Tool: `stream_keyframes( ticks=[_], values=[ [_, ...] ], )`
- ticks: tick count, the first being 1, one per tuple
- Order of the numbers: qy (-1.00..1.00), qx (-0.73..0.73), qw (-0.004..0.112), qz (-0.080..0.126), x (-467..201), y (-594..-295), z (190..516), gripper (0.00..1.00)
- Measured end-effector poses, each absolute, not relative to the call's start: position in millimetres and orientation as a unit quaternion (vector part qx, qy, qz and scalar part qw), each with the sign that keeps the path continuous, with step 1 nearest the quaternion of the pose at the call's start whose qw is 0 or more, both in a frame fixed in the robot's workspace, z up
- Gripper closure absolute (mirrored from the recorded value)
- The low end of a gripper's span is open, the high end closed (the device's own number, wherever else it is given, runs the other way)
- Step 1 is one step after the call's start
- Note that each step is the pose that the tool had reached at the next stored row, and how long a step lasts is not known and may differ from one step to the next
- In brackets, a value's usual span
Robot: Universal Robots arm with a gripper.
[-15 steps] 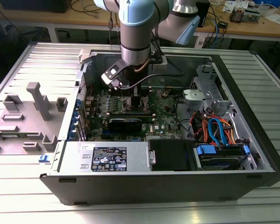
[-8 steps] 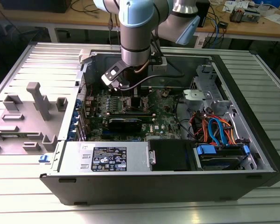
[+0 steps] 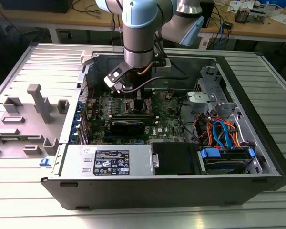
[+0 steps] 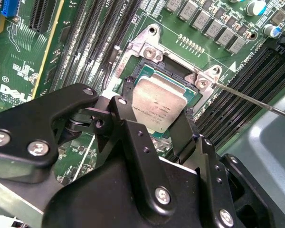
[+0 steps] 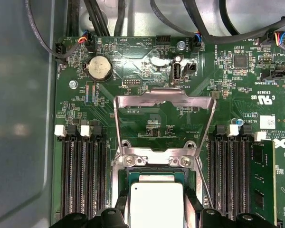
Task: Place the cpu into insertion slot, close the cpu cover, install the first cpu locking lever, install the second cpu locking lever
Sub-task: 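Place the cpu into insertion slot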
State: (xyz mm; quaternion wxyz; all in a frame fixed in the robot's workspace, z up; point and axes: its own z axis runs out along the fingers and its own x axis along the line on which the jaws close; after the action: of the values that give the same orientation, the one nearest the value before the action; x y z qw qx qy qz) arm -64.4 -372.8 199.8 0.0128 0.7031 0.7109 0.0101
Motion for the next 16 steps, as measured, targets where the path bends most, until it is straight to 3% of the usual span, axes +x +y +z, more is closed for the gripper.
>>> stream_keyframes(
  ticks=[16],
  values=[
    [0.707,0.707,0.013,0.01,-64.4,-372.8,196.9,0.45]
  ],
)
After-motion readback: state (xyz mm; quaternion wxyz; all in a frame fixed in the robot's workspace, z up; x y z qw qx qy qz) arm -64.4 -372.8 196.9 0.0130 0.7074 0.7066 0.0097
